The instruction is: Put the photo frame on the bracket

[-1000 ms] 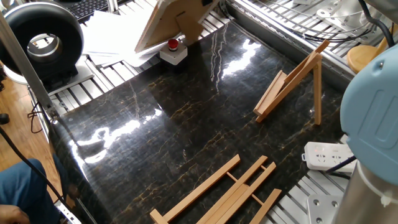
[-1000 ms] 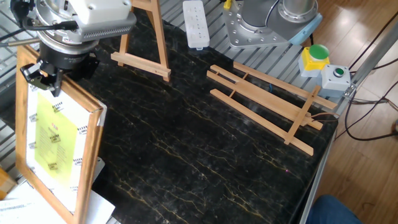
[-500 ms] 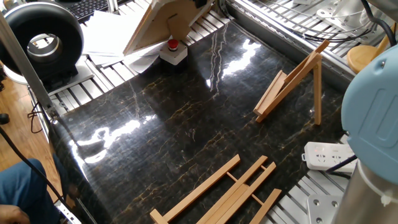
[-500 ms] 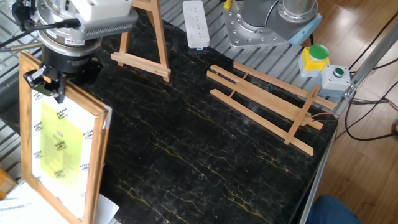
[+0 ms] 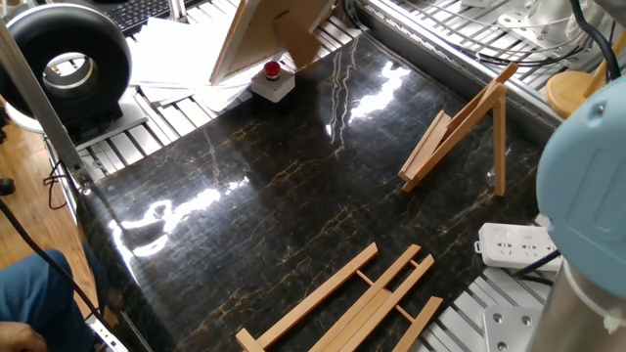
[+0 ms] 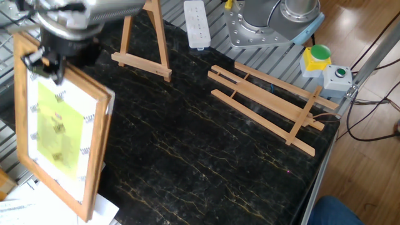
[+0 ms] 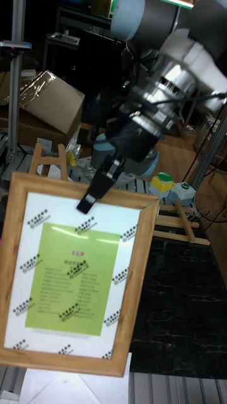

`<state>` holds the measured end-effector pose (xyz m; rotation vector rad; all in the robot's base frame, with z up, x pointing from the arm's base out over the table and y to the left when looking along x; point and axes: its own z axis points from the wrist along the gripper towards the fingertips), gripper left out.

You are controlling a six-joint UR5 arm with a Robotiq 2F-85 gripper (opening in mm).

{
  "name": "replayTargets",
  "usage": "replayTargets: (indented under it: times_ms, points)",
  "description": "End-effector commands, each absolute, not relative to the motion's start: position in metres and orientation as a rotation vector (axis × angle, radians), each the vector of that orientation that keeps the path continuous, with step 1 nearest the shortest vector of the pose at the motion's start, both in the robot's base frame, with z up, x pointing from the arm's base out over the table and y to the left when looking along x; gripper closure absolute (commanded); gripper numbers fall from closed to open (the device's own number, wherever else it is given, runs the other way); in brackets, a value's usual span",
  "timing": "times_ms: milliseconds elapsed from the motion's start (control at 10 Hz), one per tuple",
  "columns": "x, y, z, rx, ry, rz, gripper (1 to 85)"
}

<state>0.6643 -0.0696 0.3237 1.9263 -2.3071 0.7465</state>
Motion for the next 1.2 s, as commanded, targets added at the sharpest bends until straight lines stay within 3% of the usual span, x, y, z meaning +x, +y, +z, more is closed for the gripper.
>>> replayTargets:
  times_ms: [0, 600, 1100]
  points:
    - [0.641, -0.074, 0.361, 1.893, -2.246, 0.794, 84.7]
    - [0.578, -0.079, 0.359, 1.897, -2.142, 0.578, 84.7]
    - [0.567, -0.095, 0.376, 1.886, -2.056, 0.650, 84.7]
